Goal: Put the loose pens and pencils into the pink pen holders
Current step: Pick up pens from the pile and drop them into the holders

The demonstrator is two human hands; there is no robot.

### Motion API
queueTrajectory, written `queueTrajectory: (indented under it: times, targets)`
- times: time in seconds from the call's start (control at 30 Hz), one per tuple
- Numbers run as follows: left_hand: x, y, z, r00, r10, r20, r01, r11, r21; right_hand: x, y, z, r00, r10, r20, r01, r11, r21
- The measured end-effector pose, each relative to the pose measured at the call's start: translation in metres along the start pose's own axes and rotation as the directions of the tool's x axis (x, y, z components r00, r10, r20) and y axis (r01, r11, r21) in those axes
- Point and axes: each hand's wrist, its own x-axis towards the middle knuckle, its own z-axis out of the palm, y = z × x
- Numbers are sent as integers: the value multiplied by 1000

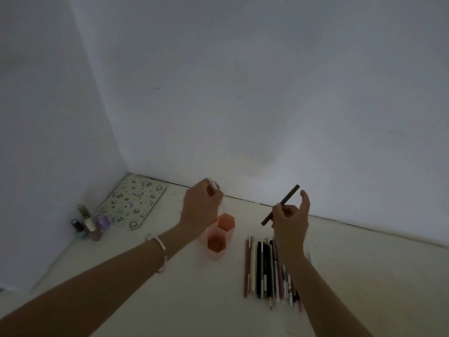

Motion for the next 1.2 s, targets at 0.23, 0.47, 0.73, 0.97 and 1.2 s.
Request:
queueTrajectory:
  times: [0.23,0.47,0.73,0.97,1.2]
  targets:
    - [13,-59,-6,995,-89,53,77,979,190,-16,5,35,989,-96,116,99,995,-15]
    - [17,-87,4,986,-142,82,101,919,382,-18,18,54,988,-106,109,111,993,-40]
    - [25,-68,-38,981,-105,-161,113,993,44,-22,32,100,922,-161,352,264,928,-265]
    - [-5,-38,-24,999,-22,-48,22,1000,16,-26,35,102,895,-211,393,370,842,-392]
    - [-81,-63,78,806,-228,546,55,948,314,8,31,34,984,-149,99,174,926,-335]
